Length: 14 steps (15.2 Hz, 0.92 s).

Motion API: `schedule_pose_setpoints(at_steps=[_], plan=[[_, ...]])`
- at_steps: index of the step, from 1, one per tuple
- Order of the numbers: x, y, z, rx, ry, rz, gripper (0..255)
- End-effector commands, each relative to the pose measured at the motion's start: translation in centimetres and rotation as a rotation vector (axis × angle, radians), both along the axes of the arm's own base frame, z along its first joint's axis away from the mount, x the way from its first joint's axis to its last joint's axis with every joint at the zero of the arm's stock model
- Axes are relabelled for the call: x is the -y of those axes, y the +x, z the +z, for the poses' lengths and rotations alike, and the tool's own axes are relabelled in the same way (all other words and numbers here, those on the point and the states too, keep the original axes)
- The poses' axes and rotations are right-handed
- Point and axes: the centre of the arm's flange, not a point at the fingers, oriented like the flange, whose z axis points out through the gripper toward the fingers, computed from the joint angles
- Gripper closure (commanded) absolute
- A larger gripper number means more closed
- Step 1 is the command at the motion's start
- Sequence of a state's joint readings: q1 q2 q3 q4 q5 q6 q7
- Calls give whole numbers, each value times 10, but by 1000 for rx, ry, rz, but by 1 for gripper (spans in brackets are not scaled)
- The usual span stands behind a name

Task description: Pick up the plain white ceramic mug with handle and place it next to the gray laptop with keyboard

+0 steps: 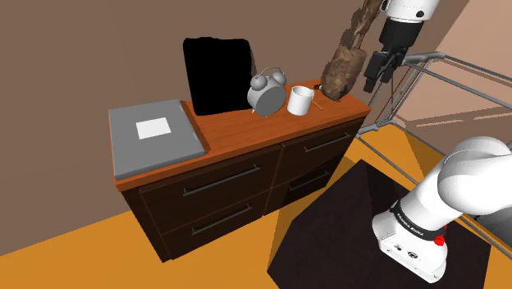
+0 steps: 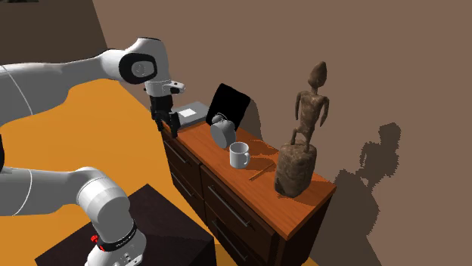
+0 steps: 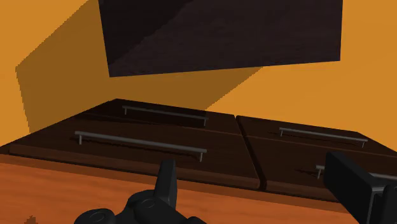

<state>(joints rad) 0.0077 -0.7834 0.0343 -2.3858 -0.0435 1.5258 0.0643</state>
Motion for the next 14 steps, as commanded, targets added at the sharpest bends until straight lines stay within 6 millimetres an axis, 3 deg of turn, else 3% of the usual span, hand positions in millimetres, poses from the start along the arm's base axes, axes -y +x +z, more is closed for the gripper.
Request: schedule_pose_setpoints(at_steps=[1,14], plan=[[0,0,0,0,0,0,0],[51,133,-87,45,36,53,0]])
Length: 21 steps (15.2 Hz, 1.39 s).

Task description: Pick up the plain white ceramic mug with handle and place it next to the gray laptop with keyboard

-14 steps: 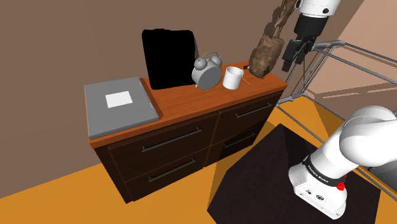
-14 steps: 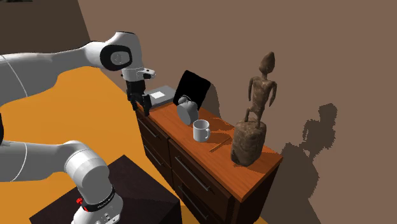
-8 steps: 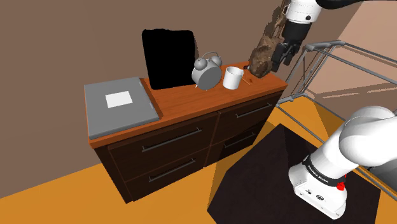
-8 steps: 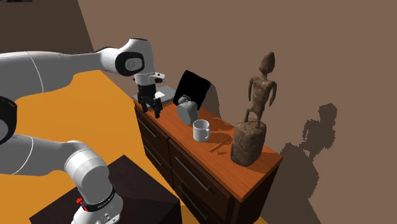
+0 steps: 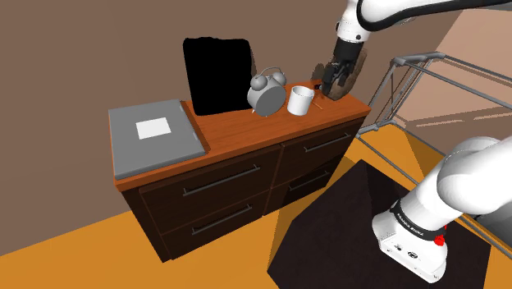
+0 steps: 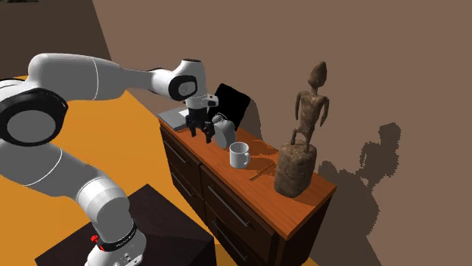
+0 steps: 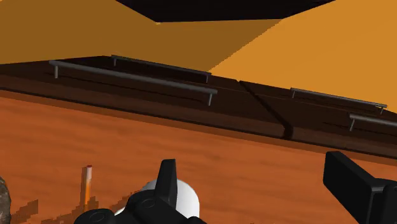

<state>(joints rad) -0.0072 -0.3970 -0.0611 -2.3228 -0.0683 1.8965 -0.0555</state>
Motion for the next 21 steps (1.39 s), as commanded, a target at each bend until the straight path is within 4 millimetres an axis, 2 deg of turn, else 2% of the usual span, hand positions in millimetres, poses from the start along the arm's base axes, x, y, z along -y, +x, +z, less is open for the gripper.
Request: schedule_pose_setpoints(at_steps=[1,14,21], plan=[[8,18,-12,8,5,8,0],[48,156,-93,53,40,61,0],[48,157,-130,53,40,61,0]])
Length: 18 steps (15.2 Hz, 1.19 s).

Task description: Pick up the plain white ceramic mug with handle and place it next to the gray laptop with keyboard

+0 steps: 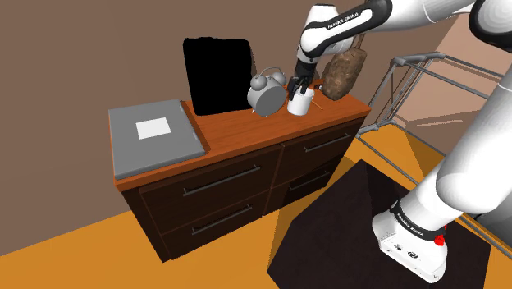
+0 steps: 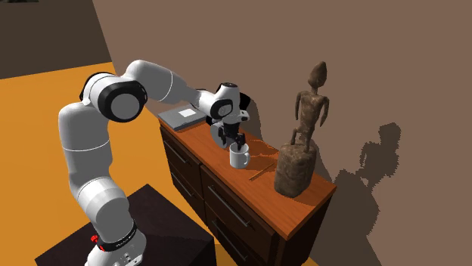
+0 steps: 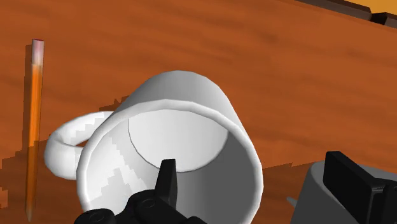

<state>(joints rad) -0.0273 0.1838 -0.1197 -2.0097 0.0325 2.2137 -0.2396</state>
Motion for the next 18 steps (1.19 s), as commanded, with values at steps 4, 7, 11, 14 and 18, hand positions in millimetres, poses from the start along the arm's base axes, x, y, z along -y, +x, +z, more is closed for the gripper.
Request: schedule_pose_setpoints(at_steps=[4,7,11,14,18], plan=[[0,0,-10,1,0,0,0],[0,0,-10,1,0,0,0],[0,0,-9,0,0,0,255],[0,0,-9,0,0,0,255],[0,0,-10,1,0,0,255]])
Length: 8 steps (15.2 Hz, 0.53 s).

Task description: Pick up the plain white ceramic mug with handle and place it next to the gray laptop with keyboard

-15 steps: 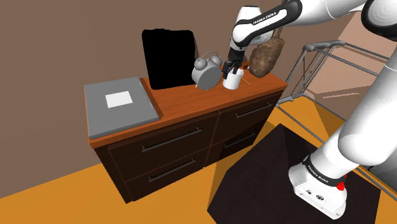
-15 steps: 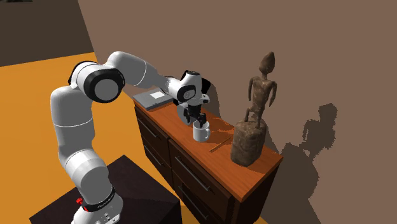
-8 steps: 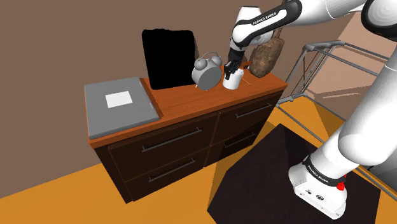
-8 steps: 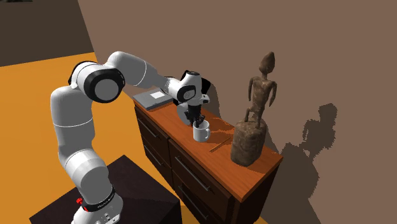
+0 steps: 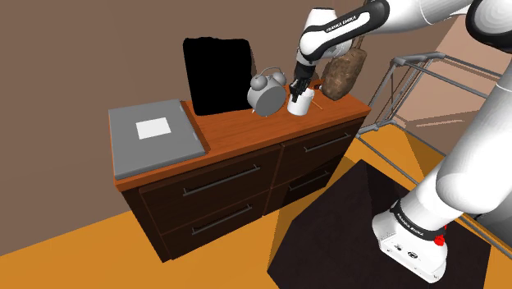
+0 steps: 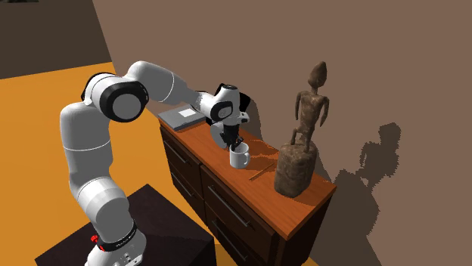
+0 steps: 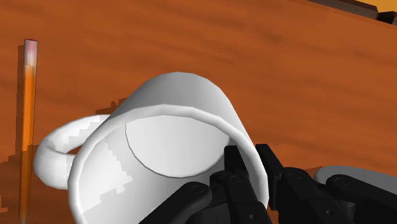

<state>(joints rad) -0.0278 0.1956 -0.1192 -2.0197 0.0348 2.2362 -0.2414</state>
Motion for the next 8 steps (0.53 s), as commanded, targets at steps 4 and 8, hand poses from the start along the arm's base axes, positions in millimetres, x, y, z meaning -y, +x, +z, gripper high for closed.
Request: schedule_pose_setpoints(at_steps=[4,8], plan=[[0,0,21,0,0,0,255],[0,0,42,0,0,0,255]])
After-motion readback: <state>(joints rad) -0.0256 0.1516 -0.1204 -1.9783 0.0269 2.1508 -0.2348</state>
